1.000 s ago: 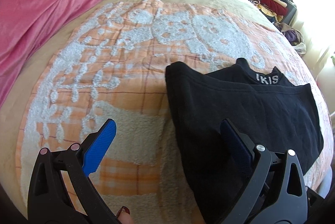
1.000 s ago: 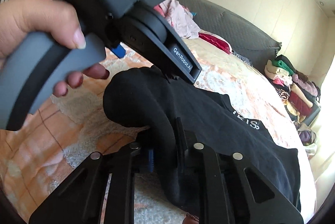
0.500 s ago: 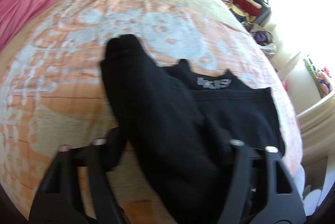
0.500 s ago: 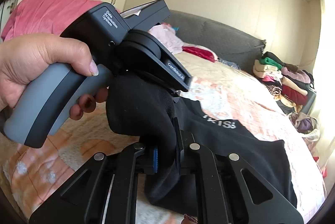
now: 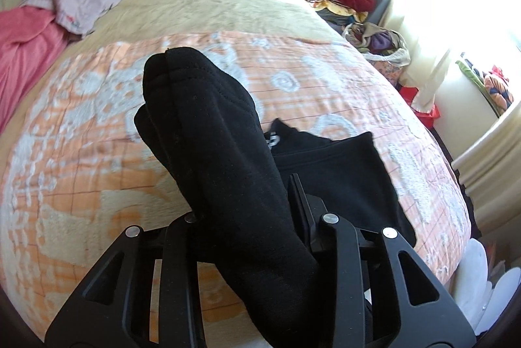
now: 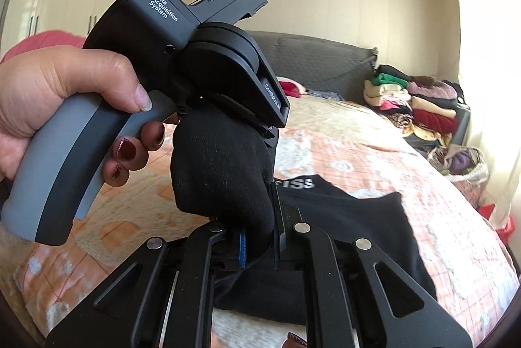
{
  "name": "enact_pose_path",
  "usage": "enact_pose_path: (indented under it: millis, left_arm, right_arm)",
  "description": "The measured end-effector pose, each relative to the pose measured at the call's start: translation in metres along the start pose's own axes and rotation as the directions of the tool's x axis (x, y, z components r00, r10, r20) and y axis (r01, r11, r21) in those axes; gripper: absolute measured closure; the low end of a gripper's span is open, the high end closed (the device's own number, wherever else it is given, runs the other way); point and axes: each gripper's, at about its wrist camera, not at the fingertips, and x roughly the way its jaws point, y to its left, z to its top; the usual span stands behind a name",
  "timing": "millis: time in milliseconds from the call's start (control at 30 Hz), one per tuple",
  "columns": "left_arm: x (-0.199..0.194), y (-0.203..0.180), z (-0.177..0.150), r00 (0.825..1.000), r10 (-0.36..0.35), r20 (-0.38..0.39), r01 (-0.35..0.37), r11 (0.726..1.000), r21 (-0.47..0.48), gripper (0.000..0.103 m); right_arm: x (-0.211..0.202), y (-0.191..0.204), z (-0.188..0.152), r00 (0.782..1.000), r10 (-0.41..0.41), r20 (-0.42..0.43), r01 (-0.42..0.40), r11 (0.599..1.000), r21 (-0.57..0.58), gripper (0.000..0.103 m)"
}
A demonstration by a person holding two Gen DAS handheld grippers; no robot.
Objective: Fold small clothes
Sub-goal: 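Fold the gripped side over the sweatshirt with the right tool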
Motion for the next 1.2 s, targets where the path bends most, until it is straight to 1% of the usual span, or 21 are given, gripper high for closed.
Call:
enact_pose_path:
  millis: [267,433,967,1200]
  left_arm:
    - [0.016,-0.044,0.007,1.000,-0.008,-0.016,0.009,0.999,0.048,0.078]
    - [0.029,-0.069,0.006,1.000,0.005,-0.028,-0.003,0.997,0.082,0.078]
    - [0.071,-0.110,0.001,0.996,0.024,-0.091,-0.011,0.991,0.135,0.076]
    - [0.090,-0.122,-0.001,0.992,0.039,-0.119,-0.020,0.988,0.156,0.074]
  right_arm:
    - [-0.014,-0.031,-0.012,0.999,-0.042,-0.012,0.043,0.996,0.074,0.094]
    - [-0.019,-0.046,-0.020,0.998,-0.060,-0.026,0.063,0.992,0.106,0.095]
    - [-0.017,-0.077,-0.047,0.995,-0.063,-0.080,0.079,0.973,0.218,0.095]
    - [-0.008,-0.093,-0.053,0.994,-0.042,-0.102,0.070,0.952,0.299,0.095]
